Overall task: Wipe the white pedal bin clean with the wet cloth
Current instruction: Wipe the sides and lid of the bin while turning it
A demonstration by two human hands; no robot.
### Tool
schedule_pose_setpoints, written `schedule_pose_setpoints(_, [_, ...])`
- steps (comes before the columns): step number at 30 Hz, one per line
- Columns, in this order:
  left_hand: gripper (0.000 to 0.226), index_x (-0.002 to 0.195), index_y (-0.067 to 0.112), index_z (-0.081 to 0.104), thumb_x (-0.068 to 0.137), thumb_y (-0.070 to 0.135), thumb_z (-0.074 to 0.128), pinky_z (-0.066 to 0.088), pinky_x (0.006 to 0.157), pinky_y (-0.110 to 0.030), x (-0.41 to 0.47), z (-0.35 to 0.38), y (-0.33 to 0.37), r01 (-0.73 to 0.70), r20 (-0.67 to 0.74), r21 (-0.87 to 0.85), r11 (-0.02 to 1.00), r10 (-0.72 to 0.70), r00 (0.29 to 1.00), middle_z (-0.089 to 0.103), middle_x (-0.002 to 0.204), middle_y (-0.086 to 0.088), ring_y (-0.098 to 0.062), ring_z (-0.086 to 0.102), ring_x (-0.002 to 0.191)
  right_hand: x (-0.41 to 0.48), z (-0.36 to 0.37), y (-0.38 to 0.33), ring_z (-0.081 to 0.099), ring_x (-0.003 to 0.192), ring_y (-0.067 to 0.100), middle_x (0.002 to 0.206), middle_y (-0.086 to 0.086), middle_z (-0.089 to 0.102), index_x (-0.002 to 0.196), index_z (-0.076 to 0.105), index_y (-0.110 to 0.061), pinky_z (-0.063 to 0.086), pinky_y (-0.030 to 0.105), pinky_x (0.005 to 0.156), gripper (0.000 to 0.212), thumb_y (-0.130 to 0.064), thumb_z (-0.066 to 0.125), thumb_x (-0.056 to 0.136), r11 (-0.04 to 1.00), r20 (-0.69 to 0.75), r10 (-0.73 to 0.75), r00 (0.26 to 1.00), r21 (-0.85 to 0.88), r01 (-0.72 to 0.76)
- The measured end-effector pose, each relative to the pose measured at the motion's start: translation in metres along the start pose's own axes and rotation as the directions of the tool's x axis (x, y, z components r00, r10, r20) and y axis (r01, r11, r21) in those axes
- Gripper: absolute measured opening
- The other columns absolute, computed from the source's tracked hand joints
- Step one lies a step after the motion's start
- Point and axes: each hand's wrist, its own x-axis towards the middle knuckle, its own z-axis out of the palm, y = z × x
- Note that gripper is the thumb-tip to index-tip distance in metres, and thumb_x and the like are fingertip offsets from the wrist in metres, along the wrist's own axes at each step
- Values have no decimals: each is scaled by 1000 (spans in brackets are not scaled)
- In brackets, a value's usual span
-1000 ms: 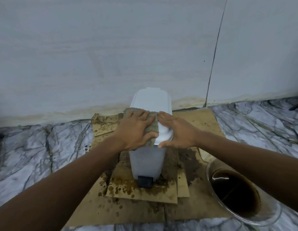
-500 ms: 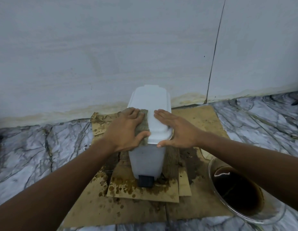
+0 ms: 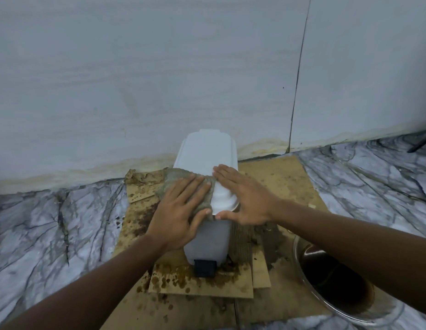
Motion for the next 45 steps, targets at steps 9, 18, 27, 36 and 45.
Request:
schedule_pose_setpoints(9, [75,155,26,36,95,71,38,4,121,-28,32,-13,-7,270,171,-15,963,-263,949,33,162,1,-16,21,151,6,-35,14,1,152,3,168,-7,6,160,12,-20,2,27,123,119,-68,75,71,992,88,110,990,49,-115])
schedule_pose_setpoints(18, [71,153,31,40,94,71,35,13,123,-35,60,-11,-22,393,243,-79,916,-364,899,34,161,5,-14,21,151,13,-18,3,-7,154,12,168,0,-5,160,3,-17,0,34,125,121,-78,62,74,998,117,54,992,-43,-49])
schedule_pose_setpoints(27, [67,144,27,53,93,67,37,28,120,-42,84,-7,-42,450,167,-168,877,-424,890,48,153,4,-15,37,144,42,-13,14,-1,154,7,168,-7,10,159,19,-26,5,38,127,101,-70,64,80,993,-25,20,999,115,-17])
schedule_pose_setpoints(36, [44,135,15,61,103,41,45,37,111,-44,108,22,-70,349,-182,-230,908,-392,902,59,136,-4,-22,49,129,104,-30,48,42,132,12,150,-1,45,144,48,-23,36,26,106,70,-47,70,83,925,-225,123,967,379,-30])
schedule_pose_setpoints(45, [46,144,3,51,100,16,56,29,115,-60,104,80,-79,123,-441,-87,989,-149,885,39,154,-22,-39,30,146,148,-38,89,54,121,16,135,-2,55,130,58,-27,47,30,96,60,-49,74,76,834,-238,253,938,545,-86])
